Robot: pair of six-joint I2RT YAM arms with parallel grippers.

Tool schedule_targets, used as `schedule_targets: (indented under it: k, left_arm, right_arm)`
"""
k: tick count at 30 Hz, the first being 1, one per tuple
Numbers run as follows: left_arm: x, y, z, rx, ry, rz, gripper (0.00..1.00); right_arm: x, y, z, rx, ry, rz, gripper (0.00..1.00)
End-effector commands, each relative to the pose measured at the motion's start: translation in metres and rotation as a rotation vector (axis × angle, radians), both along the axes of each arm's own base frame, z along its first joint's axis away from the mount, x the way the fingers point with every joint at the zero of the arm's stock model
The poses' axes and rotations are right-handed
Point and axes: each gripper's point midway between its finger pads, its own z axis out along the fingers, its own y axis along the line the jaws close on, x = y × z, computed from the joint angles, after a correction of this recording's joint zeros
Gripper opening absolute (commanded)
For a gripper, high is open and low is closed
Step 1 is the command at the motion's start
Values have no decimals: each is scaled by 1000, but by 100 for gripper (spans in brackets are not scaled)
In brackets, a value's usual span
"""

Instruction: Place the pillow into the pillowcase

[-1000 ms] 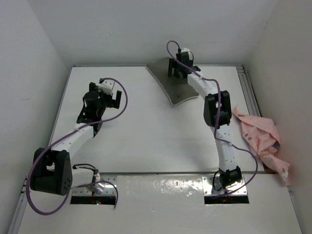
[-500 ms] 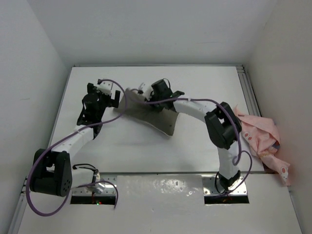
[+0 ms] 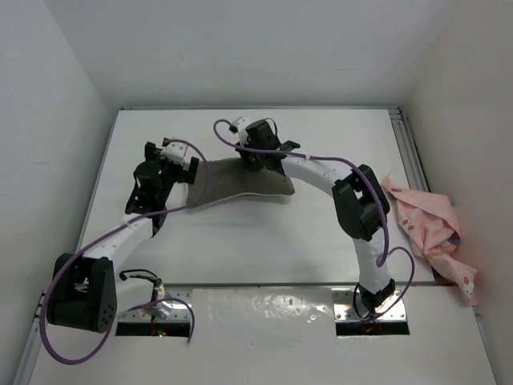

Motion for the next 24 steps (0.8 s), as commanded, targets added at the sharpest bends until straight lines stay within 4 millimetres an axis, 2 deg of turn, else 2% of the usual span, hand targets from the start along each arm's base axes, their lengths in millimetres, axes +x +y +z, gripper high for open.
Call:
schedule_targets:
  k: [1,3,7,11,16,20,21,22,23,24]
  left_arm:
    - [0,1,28,2,-99,-3,100]
    - [0,2,30,6,-104,0,100]
    - [-1,4,31,24,-116,6,100]
    - [-2,5,35,29,-135,10,100]
    - [-2,11,33,49,-132,37,100]
    - [-3,12,31,48,-128,38,100]
    - [-3,12,32,48,-129,38,100]
    - [-2,12,33,46,-130,40,100]
    - [-3,12,34,46,-133,40,100]
    - [-3,11,35,46,-135,38,100]
  right_arm:
    - [38,16,60,217,-81,-235,0]
    - [39,19,65,251,-75,-251,0]
    - [10,51,66,314,-61,-25,0]
    - [-4,68,72,344,-64,118,0]
    - [-5,71,87,372,-98,220,0]
    - [4,68,90,408,-67,117,1]
    - [7,65,88,409,-59,71,18]
    - [11,58,83,386,-45,13,51]
    - [15,53,91,384,-39,-11,98]
    - [17,48,96,381,-28,-50,99]
